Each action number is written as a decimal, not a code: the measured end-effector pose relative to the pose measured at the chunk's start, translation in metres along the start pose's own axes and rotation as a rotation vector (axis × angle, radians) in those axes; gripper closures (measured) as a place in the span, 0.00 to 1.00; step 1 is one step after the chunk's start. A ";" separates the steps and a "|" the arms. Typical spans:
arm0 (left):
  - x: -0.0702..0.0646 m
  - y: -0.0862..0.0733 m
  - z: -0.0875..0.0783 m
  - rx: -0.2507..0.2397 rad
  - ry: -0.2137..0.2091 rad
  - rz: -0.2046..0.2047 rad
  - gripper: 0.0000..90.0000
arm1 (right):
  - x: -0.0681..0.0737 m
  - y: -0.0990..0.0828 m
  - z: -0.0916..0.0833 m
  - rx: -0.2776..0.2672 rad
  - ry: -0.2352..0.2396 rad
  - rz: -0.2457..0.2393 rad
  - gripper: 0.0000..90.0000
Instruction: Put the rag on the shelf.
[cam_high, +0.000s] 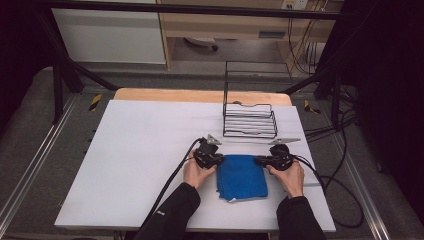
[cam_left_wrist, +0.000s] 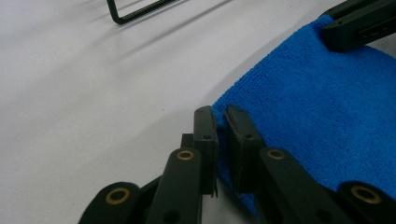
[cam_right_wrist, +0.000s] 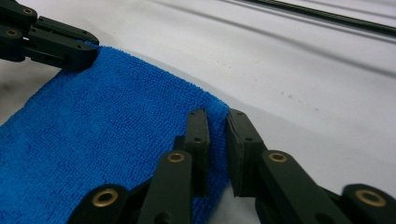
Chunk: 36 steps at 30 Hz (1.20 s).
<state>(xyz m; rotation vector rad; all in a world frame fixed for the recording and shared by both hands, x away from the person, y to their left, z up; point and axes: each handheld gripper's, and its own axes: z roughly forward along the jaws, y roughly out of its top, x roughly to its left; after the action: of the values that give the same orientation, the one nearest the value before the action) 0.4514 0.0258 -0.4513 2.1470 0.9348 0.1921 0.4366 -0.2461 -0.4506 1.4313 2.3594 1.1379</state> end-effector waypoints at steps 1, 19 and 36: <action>0.000 0.000 0.000 0.000 0.000 -0.002 0.92 | 0.000 0.000 0.000 -0.001 -0.001 0.002 0.91; -0.001 -0.006 -0.017 -0.096 -0.022 -0.035 0.94 | 0.006 -0.003 -0.017 -0.097 0.038 0.018 0.96; -0.011 -0.007 -0.046 -0.204 -0.039 -0.015 0.94 | 0.020 -0.004 -0.041 -0.209 0.054 -0.013 0.96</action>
<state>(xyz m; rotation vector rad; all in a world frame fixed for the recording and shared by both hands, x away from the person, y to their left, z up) 0.4207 0.0490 -0.4226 1.9492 0.8706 0.2272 0.4036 -0.2527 -0.4195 1.3291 2.2022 1.3888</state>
